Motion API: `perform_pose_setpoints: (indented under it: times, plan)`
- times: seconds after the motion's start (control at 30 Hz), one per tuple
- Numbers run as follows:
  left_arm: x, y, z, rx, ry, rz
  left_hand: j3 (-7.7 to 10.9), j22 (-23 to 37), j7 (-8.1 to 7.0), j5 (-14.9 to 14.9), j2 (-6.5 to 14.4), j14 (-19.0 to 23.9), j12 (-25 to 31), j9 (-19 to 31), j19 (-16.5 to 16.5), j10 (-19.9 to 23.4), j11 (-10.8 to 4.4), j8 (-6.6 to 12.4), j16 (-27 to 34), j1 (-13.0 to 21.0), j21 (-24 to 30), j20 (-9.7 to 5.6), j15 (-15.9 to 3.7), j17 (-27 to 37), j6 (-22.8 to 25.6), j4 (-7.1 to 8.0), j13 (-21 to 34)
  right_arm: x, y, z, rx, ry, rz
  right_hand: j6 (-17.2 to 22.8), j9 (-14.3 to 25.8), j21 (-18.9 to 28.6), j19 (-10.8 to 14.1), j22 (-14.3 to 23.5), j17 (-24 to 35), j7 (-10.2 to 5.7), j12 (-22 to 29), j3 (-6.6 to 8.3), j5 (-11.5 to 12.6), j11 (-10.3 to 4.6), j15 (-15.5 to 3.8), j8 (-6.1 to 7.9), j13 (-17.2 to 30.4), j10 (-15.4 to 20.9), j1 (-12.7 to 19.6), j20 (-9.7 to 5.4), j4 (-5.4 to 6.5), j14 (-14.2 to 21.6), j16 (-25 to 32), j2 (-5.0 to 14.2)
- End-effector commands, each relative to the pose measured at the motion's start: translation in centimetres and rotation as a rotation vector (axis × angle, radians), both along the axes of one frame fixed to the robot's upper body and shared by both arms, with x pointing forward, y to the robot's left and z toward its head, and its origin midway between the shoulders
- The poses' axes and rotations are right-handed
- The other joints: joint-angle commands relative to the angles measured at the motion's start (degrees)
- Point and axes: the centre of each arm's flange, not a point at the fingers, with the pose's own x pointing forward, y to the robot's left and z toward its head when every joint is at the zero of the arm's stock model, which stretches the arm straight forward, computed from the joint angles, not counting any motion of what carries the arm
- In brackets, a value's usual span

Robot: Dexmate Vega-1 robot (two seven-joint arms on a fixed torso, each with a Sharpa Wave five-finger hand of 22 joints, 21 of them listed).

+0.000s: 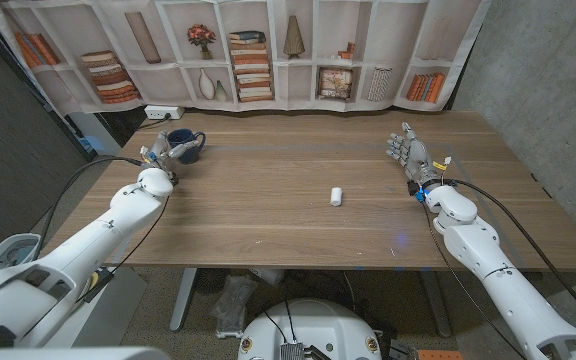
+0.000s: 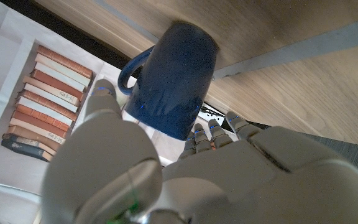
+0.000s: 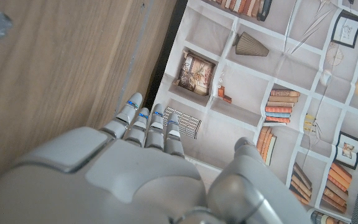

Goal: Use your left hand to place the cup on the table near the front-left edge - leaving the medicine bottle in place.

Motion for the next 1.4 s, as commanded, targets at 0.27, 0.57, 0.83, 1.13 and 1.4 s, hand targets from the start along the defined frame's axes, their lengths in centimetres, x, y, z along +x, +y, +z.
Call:
perform_pose_setpoints:
  times: [0.27, 0.57, 0.83, 1.13, 1.4]
  plan:
    - [0.64, -0.40, 0.24, -0.008, -0.006, -0.037, -0.54, 0.2, -0.69, 0.3, 0.6, 1.3, 1.0, 0.3, 0.4, 2.5, -0.70, 1.12, 0.7, 0.8, 0.4, -0.25, -0.28, 0.3, 3.1, 0.12, 0.2, 0.06, -0.63, -0.33, 0.019, 0.002, -0.006, 0.4, 0.1, -0.3, 0.6, 0.2, 0.2, -0.21, -0.2, -0.26, -0.2, -0.21, -0.08, 0.05, 0.3, 0.6, 0.2, 0.31, 0.02, 0.6, -0.1, 0.39]
    - [0.47, -0.40, 0.28, -0.006, -0.005, -0.035, -0.63, 0.2, -1.22, 0.3, 1.1, 2.8, 1.4, 0.2, 0.8, 4.1, -1.13, 1.68, 1.0, 1.3, 0.6, -0.38, -0.52, 0.3, 5.2, 0.21, 0.2, 0.11, -0.65, -0.37, 0.025, -0.001, -0.002, 0.6, 0.1, -0.4, 0.9, 0.2, 0.1, -0.28, -0.1, -0.29, -0.2, -0.26, -0.05, 0.13, 0.3, 0.9, 0.3, 0.46, -0.02, 0.8, 0.0, 0.43]
    - [0.17, -0.45, 0.25, -0.003, -0.003, -0.032, -0.31, 0.2, -1.27, 0.3, 1.9, 3.1, 1.5, 0.2, 1.0, 4.5, -1.16, 1.83, 1.0, 1.9, 0.6, -0.23, -0.47, 0.3, 6.0, 0.20, 0.2, 0.40, -0.47, -0.49, 0.024, 0.004, 0.008, 0.7, 0.2, -0.6, 1.0, 0.2, 0.1, -0.39, 0.0, -0.33, -0.2, -0.29, -0.03, 0.16, 0.3, 1.1, 0.3, 0.53, -0.07, 1.0, 0.0, 0.44]
    - [-0.18, -0.55, 0.40, 0.014, 0.013, 0.019, 0.02, 0.2, -1.30, 0.3, 2.6, 3.1, 1.4, 0.2, 1.2, 4.6, -1.39, 1.85, 0.9, 2.5, 0.7, -0.21, -0.39, 0.3, 6.3, 0.15, 0.2, 0.69, -0.37, -0.24, 0.019, 0.001, 0.014, 0.8, 0.2, -0.8, 1.1, 0.2, 0.1, -0.40, 0.0, -0.39, -0.2, -0.40, -0.01, 0.17, 0.3, 1.1, 0.3, 0.55, -0.12, 1.2, 0.1, 0.46]
    - [-0.02, -0.58, 0.34, 0.014, 0.012, 0.012, 0.32, 0.2, -1.31, 0.3, 3.2, 3.2, 1.3, 0.2, 1.3, 4.6, -1.35, 1.81, 0.9, 3.2, 0.7, -0.07, -0.36, 0.3, 6.5, 0.04, 0.2, 0.78, -0.52, -0.18, 0.018, 0.006, 0.012, 0.8, 0.2, -1.0, 1.2, 0.2, 0.1, -0.42, 0.0, -0.45, -0.2, -0.44, -0.01, 0.18, 0.4, 1.1, 0.4, 0.55, -0.16, 1.2, 0.1, 0.48]
